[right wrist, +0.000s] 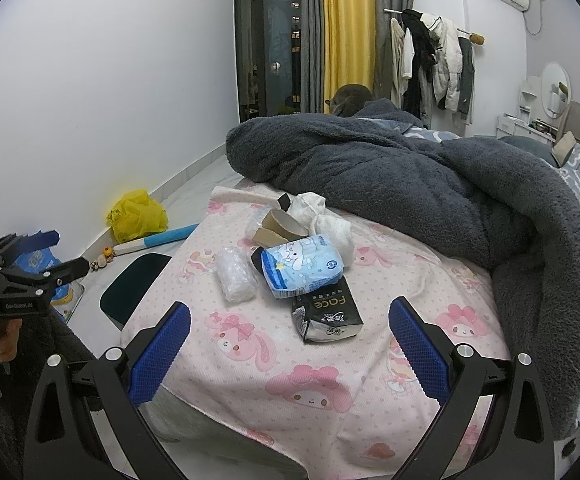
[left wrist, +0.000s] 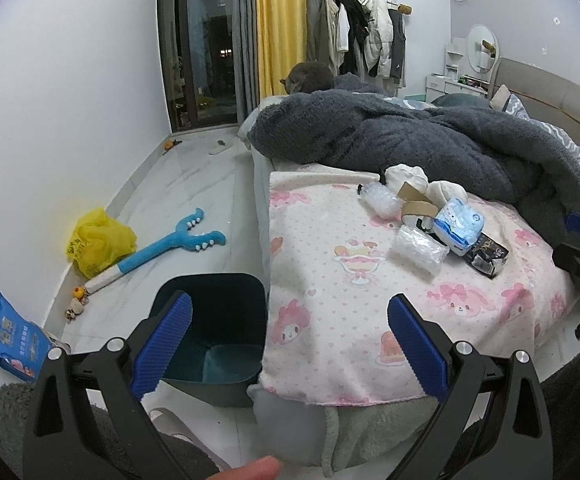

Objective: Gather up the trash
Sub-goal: 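Close the left gripper on the bubble-wrap roll while the right gripper closes on the blue tissue pack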

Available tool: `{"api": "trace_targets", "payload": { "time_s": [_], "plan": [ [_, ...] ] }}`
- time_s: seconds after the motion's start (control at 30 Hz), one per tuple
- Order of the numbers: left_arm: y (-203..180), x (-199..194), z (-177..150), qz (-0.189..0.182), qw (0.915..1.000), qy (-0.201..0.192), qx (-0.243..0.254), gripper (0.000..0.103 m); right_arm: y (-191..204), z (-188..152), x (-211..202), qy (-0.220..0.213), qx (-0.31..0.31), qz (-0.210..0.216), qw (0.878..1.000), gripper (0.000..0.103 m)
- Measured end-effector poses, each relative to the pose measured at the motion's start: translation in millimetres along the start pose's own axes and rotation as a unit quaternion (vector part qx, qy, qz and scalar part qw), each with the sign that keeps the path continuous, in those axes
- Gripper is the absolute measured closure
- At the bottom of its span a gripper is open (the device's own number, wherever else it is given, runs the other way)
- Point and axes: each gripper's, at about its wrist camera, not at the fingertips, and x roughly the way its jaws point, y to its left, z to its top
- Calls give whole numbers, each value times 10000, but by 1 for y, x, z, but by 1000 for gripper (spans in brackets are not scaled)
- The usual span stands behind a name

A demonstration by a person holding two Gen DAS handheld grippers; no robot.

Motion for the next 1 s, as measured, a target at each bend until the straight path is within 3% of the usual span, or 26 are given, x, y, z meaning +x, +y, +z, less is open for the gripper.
{"api": "trace_targets", "payload": {
  "time_s": [0.2,0.47,0.63,1.0],
  "plan": [
    [0,-1,4,-364,9993,43,8,3,-1,4,8,138,-120,13,9998,3],
    [-15,9,13,-890,9934,59,715,4,-5,8,26,295,-343,87,9989,3],
    [-27,19,17,-1358,9841,24,1145,5,-8,7,45,494,-530,107,9973,3],
    [-40,53,25,-2017,9690,177,1417,7,-10,7,85,904,-872,289,9917,3]
  ]
}}
